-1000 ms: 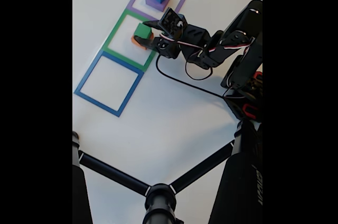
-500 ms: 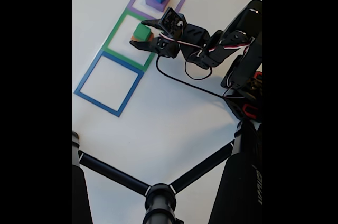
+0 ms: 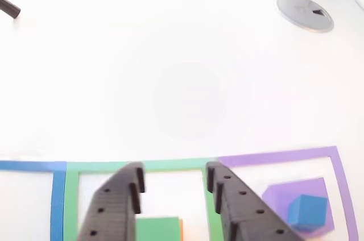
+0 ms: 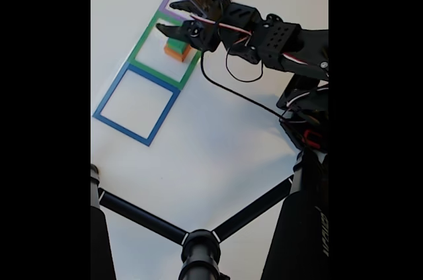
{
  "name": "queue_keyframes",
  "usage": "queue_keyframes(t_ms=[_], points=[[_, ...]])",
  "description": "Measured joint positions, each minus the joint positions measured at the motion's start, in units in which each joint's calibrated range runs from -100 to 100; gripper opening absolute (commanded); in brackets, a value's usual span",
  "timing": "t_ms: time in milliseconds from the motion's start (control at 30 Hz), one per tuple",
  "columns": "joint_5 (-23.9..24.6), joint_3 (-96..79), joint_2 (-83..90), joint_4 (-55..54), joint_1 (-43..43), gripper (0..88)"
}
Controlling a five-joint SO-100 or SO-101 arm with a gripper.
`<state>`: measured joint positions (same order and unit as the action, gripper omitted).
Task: Tower of hanoi
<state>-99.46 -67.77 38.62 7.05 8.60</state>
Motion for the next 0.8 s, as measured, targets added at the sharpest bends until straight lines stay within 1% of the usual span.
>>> queue_keyframes(t_ms=[100,167,267,367,467,567,667,800], points=[[-0.5,8.7,5.4,21.8,0.9,0.1],[-0.5,14.7,6.8,34.3,1.6,0.1],[-0.5,23.6,7.8,48.2,1.8,0.0],[-0.5,33.5,8.4,59.7,2.9,0.0],[-0.5,43.0,8.5,69.2,4.7,0.0],[-0.5,50.7,8.5,75.9,6.1,0.0],[-0.5,56.6,8.5,80.3,9.1,0.0],[-0.5,60.6,8.6,83.4,13.6,0.0]])
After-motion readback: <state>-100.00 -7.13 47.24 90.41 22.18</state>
